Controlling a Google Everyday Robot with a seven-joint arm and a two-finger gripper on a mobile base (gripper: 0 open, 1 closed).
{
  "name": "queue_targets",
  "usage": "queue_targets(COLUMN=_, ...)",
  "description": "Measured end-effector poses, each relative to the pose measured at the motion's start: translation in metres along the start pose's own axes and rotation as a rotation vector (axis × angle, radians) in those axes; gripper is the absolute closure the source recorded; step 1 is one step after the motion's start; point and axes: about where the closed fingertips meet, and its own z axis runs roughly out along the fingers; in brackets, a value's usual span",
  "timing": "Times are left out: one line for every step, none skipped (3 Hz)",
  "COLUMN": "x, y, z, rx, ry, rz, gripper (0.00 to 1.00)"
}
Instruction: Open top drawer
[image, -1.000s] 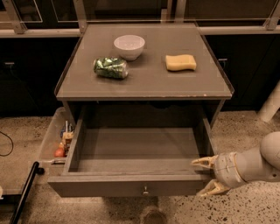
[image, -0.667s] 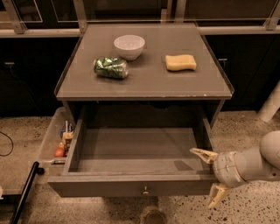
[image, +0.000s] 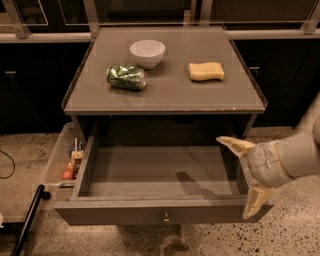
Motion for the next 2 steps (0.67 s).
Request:
queue_targets(x=-0.028, y=-0.0462, z=-0.0452, rx=0.006, ry=0.019, rz=-0.066, gripper=0.0)
queue_targets(x=-0.0322, y=-0.0558, z=-0.0535, rx=0.022, ry=0.018, rz=-0.081, gripper=0.0)
